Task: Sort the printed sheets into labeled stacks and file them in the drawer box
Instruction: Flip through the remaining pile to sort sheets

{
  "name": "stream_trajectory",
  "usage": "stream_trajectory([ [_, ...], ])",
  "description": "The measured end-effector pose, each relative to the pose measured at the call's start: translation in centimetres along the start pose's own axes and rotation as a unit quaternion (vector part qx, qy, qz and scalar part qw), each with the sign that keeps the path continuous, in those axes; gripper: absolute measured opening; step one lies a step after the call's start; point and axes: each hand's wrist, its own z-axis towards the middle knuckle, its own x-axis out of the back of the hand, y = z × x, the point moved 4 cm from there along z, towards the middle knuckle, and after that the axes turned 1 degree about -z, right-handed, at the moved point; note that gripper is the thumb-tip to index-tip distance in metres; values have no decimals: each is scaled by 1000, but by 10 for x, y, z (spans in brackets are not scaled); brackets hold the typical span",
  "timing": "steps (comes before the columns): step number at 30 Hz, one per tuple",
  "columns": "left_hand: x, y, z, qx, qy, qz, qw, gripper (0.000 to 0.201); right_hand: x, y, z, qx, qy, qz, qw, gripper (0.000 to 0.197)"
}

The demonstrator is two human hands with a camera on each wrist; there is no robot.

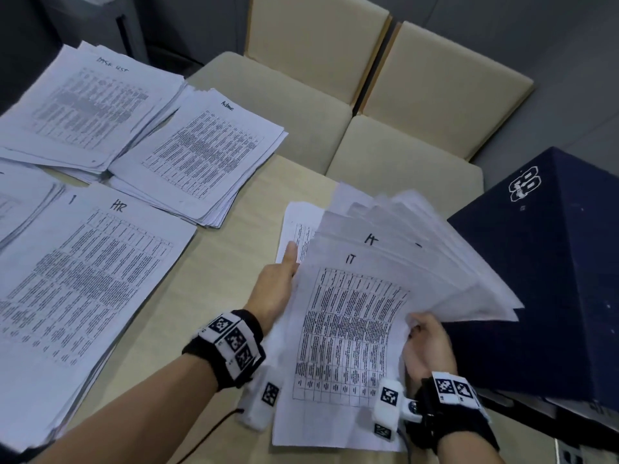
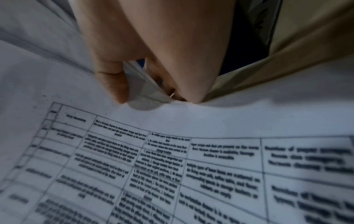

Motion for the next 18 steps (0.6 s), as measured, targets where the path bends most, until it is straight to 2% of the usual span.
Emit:
stream_trajectory([
  [1,-4,-5,2,39,-19,-10,999,79,0,1,2,-7,-11,3,1000,27],
  [3,-9,-13,8,86,-45,-49,994,79,-3,-1,4,-11,-25,-13,1000,29],
  [5,-11,-19,15,66,-31,-40,996,74,-7,-4,3,-30,-40,-24,998,16],
  [6,-6,-18,20,29,14,-15,999,61,-7,-5,4,-30,-39,-32,998,12],
  [8,10,-16,29,-18,134,102,985,39,-3,-8,6,-9,-25,-44,999,24],
  [9,19,-16,31,-5,182,193,964,30,-3,-10,5,2,-24,-45,999,26],
  [10,26,-19,32,28,203,277,939,30,-2,-10,5,5,-26,-44,999,28],
  [11,30,-25,32,61,200,340,917,33,-1,-8,7,-2,-30,-36,999,29],
  [13,33,-32,34,82,187,380,902,32,1,-5,10,-21,-41,-22,999,29],
  [16,33,-31,34,41,192,379,904,24,-7,-2,12,-26,-55,-23,998,19],
  [18,33,-29,34,5,184,388,903,24,-9,-2,14,-14,-37,-22,999,18],
])
